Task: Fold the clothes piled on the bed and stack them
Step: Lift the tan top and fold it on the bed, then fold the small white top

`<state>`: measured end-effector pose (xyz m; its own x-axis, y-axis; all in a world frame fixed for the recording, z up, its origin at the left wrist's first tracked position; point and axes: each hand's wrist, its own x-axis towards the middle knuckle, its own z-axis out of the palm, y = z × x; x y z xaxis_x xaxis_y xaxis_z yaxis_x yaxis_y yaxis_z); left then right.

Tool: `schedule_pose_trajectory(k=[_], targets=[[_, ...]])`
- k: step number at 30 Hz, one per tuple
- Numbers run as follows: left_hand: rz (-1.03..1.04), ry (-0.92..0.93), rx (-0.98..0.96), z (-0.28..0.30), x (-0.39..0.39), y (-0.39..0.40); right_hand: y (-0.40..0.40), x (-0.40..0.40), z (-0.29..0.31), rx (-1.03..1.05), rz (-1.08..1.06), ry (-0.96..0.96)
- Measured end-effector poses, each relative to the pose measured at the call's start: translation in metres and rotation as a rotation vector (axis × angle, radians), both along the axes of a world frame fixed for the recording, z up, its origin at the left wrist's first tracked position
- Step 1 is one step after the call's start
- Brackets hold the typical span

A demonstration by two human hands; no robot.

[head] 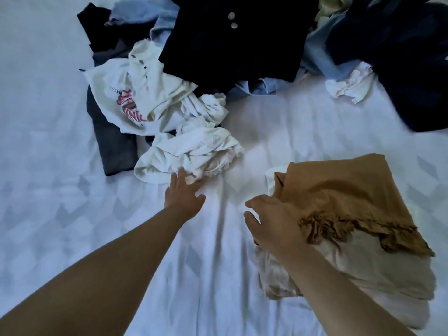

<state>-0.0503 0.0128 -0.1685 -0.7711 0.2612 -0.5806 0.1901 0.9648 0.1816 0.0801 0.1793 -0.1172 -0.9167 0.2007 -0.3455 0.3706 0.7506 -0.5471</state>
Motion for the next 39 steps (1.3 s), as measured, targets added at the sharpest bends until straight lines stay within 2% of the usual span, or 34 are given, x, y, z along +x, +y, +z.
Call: schedule_pose_trajectory(k=[3, 6, 8, 11, 17, 19, 24, 27, 29, 32, 36, 37, 39], targets=[[-0.133, 0.027, 0.008, -0.006, 0.001, -0.014, -0.007, 0.001, -0.001, 0.005, 0.034, -0.038], [-0.122, 0.109, 0.291, 0.008, 0.020, -0.033, -0.017, 0.003, -0.001, 0.032, 0.068, -0.061], [0.008, 0.093, 0.424, 0.026, 0.040, -0.048, -0.025, 0.004, 0.000, 0.025, 0.093, -0.083], [0.092, -0.042, 0.344, 0.037, 0.071, -0.074, -0.042, 0.006, 0.002, 0.038, 0.139, -0.151], [-0.160, -0.306, 0.144, 0.021, 0.117, -0.134, -0.083, 0.014, 0.003, 0.044, 0.222, -0.191], [-0.216, -0.292, 0.113, 0.024, 0.121, -0.145, -0.094, 0.017, 0.002, 0.073, 0.219, -0.160], [0.048, 0.125, 0.417, 0.025, 0.096, -0.138, -0.107, 0.007, -0.009, 0.146, 0.021, 0.031], [0.140, 0.268, 0.583, 0.021, 0.073, -0.109, -0.106, -0.003, -0.019, 0.206, -0.153, 0.143], [0.186, 0.263, 0.627, 0.018, 0.059, -0.084, -0.102, -0.009, -0.022, 0.193, -0.304, 0.083], [0.220, 0.121, 0.613, 0.015, 0.044, -0.049, -0.091, -0.016, -0.034, 0.071, -0.484, -0.061], [0.068, -0.050, 0.249, 0.009, 0.040, -0.030, -0.088, -0.019, -0.046, -0.180, -0.645, -0.194], [0.067, -0.052, 0.214, 0.009, 0.040, -0.033, -0.089, -0.020, -0.046, -0.237, -0.682, -0.205], [0.166, -0.064, 0.298, 0.016, 0.040, -0.047, -0.089, -0.020, -0.040, -0.392, -0.760, -0.199]])
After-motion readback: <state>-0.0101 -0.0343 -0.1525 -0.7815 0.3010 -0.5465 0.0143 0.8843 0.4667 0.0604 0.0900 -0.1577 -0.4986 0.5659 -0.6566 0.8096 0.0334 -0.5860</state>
